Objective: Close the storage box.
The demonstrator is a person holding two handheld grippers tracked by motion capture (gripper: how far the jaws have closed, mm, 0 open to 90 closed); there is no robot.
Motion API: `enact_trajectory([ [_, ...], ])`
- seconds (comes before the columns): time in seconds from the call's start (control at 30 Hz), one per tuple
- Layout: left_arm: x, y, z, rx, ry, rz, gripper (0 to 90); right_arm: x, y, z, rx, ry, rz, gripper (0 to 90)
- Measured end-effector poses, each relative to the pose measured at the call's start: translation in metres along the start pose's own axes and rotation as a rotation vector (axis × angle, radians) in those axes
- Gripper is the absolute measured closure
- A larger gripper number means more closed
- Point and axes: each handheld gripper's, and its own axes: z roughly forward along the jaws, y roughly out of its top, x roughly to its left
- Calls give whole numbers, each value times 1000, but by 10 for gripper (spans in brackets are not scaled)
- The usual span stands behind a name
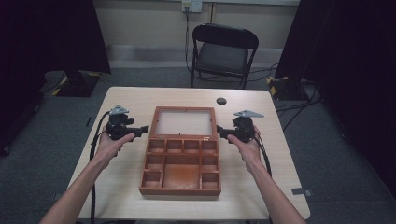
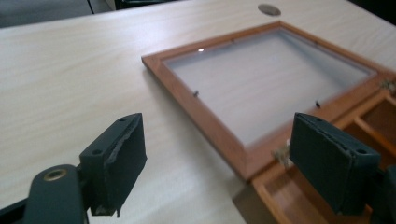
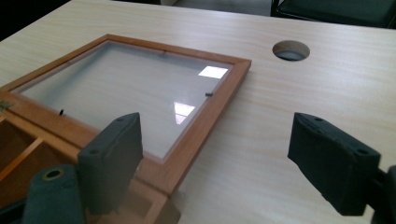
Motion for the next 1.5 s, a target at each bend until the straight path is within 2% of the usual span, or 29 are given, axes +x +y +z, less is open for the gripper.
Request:
enact_trajectory([
  [0.1, 0, 6, 6, -7, 7, -5, 190, -1, 6, 5, -2, -4, 5, 148],
  [0.17, 1, 8, 18, 10, -11, -34, 193, -3, 10, 16, 6, 0, 9, 146],
  [0.2, 1, 8, 18, 10, -11, -34, 193, -3, 10, 16, 6, 0, 9, 146],
  [0.27, -2, 4, 31, 41, -41, -48, 185, -6, 7, 30, 35, 37, 44, 147],
  [0.3, -2, 4, 31, 41, -41, -48, 184, -6, 7, 30, 35, 37, 44, 147],
  [0.4, -2, -1, 41, 59, -44, -64, 186, -9, 0, 46, 109, 56, 76, 157],
  [0.47, -1, -4, 47, 87, -35, -58, 186, -8, -3, 54, 174, 80, 82, 149],
  [0.53, 0, -6, 50, 100, -31, -75, 181, -5, -7, 62, 198, 84, 73, 167],
  [0.83, -4, -14, 64, 151, -42, -81, 173, 1, -10, 72, 204, 112, 112, 148],
  [0.93, -5, -15, 69, 152, -45, -101, 174, 3, -10, 76, 201, 123, 126, 142],
  [1.03, -4, -14, 73, 160, -59, -109, 159, 3, -11, 80, 207, 144, 159, 136],
  [1.07, -3, -14, 75, 164, -67, -115, 152, 3, -12, 83, 205, 172, 170, 136],
  [1.1, -3, -14, 76, 164, -72, -125, 152, 3, -12, 83, 205, 172, 170, 136],
  [1.17, -1, -14, 79, 166, -88, -140, 150, 3, -13, 86, 220, 194, 209, 135],
  [1.23, -1, -14, 81, 164, -95, -154, 148, 4, -13, 88, 221, 213, 221, 131],
  [1.4, -4, -14, 81, 178, -111, -172, 156, 6, -14, 90, 222, 217, 232, 122],
  [1.5, -7, -14, 81, 178, -105, -166, 143, 6, -14, 91, 223, 224, 248, 122],
])
